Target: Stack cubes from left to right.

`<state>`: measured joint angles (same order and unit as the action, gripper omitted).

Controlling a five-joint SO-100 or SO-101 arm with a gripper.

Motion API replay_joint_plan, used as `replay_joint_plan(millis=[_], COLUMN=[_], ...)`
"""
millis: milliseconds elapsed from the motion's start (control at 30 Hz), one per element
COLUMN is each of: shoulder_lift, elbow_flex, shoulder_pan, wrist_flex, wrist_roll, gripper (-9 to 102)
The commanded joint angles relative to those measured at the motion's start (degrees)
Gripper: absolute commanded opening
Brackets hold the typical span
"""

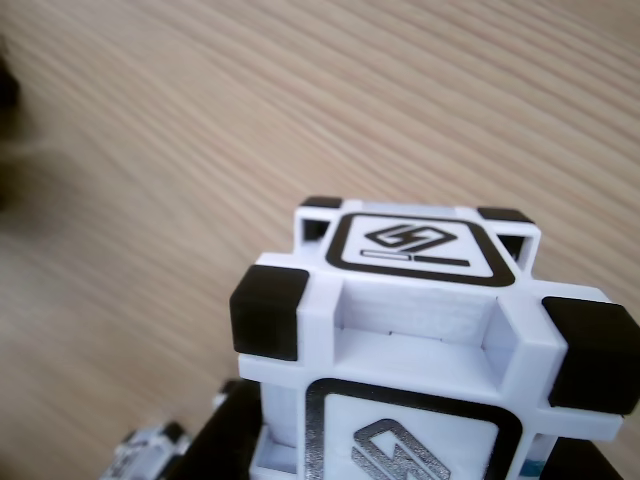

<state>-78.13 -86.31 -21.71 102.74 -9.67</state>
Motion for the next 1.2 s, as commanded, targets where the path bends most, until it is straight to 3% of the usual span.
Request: replay_joint_plan(millis=[0,300,833,1167], shoulder_lift=[-7.0,-14.4,-14.9,-14.9], elbow_flex=[0.7,0.5,0.8,0.8], shoulder_pan=[0.6,1.8,25.0,33.7], wrist_flex=[0.0,0.7,0.0,0.0], wrist_roll=[0.3,0.8,2.1,2.9], gripper=[2,0,0,0])
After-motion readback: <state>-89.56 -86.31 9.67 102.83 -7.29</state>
